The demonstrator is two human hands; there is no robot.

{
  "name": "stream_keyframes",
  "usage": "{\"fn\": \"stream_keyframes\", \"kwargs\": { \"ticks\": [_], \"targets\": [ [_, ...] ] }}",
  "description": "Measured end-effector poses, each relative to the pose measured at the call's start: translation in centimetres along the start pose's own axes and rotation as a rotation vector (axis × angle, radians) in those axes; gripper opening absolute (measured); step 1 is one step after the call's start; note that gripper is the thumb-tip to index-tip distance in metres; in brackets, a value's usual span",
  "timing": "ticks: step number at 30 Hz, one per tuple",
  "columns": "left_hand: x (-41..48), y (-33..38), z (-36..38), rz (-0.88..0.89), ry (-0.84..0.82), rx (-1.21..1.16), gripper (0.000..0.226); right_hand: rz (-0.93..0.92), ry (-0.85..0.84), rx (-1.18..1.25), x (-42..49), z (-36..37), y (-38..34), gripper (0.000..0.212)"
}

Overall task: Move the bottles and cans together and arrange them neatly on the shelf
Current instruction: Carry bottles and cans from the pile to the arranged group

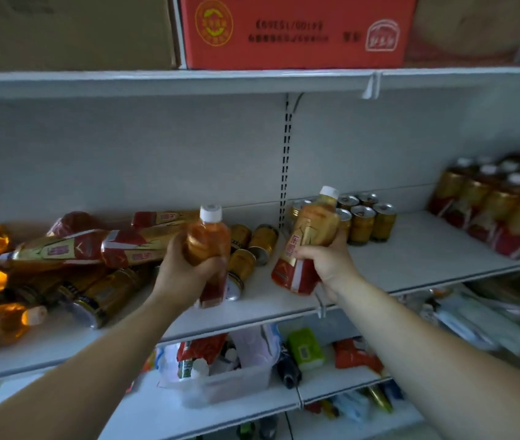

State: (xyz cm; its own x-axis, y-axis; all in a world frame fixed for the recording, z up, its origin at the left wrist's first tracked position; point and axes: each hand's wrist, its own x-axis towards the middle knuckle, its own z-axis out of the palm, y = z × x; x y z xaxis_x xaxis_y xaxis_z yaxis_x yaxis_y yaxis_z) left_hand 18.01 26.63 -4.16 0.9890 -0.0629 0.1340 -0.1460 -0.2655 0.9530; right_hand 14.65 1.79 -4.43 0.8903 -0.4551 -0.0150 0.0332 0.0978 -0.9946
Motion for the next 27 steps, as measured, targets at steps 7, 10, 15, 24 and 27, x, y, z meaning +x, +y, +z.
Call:
{"fn": "stream_keyframes", "kwargs": {
  "ticks": [7, 10, 15, 24, 27],
  "targets": [
    [-2.0, 7.1, 10.0, 0.112, -0.246, -0.208, 0.032, -0.080, 0.161, 0.321, -1.3, -9.5, -4.5, 0.060],
    [-3.0, 9.4, 15.3, 0.127, -0.326, -0.225, 0.033, -0.118, 0.251, 0.270, -1.9, -15.2, -5.8, 0.058],
    [-5.2, 13.1, 26.5, 0.139, -0.422, -0.224, 0.025, -0.154, 0.330, 0.094, -2.8, -25.7, -7.4, 0.054],
    [-7.2, 15.4, 44.2, 0.017, -0.368, -0.193, 0.056, -0.181, 0.281, -0.344, 0.0, -41.8, -9.1, 0.082],
    [-6.1, 14.9, 46.7, -0.031, -0.327, -0.130, 0.053, -0.161, 0.244, -0.396, 1.9, -43.7, -8.6, 0.081]
  ]
}}
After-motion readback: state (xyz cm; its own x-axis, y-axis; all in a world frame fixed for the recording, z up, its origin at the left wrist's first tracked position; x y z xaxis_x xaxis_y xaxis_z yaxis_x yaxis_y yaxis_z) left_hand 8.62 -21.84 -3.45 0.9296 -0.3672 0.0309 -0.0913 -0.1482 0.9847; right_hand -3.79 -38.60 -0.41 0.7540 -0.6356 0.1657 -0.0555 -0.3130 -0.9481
